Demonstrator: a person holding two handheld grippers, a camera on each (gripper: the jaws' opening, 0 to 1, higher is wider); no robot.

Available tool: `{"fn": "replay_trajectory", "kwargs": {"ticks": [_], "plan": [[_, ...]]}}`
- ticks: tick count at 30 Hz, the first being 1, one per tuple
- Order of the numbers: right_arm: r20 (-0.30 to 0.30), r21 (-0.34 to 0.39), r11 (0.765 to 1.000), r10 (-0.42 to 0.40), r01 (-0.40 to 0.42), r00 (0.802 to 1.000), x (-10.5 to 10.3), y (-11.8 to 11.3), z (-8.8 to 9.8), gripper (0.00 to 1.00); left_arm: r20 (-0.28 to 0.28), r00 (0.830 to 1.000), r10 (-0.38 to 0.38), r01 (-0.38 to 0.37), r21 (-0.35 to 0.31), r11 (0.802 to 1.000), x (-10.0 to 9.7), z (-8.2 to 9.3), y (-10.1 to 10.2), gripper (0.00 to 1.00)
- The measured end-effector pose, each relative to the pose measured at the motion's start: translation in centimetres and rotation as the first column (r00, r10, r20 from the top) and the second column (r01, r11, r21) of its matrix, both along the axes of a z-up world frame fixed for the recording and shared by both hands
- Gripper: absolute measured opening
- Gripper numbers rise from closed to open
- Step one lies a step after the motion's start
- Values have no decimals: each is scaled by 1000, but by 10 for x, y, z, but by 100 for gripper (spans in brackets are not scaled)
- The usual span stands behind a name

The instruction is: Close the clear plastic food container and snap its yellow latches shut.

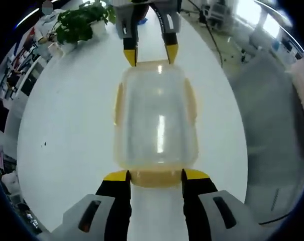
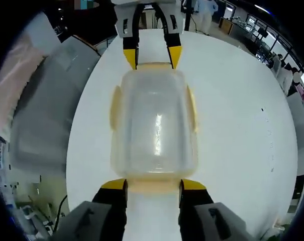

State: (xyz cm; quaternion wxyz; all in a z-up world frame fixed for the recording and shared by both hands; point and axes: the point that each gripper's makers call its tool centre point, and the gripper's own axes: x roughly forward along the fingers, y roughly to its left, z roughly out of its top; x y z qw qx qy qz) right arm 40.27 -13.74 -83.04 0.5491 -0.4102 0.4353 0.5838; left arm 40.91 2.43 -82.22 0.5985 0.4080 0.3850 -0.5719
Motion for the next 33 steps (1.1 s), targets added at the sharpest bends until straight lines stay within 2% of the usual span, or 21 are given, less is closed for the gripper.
{"fn": "replay_trajectory", "kwargs": {"ticks": [5,7,11,17,25,33], "plan": [[-9,1,999,-38,38,999,-1,-1,-2,38,8,1000,-1,1,27,1000,-1,-5,2,37],[-10,4,999,-49,49,999,0,-1,-2,38,-10,1000,24,-24,26,999,-1,-6,3,39],[-10,11,998,-62,62,998,0,-1,-1,38,-16,1000,27,-27,19,999,-2,-6,5,47],[-4,7,997,-73,73,997,-1,-6,2,38,6,1000,28,-28,34,999,3,-3,13,47],[19,29,994,-109,108,994,3,-11,14,38,50,997,55,-54,-17,998,11,13,8,42],[42,60,990,-130,127,991,7,-5,26,38,55,995,82,-78,-69,995,16,24,1,40]]}}
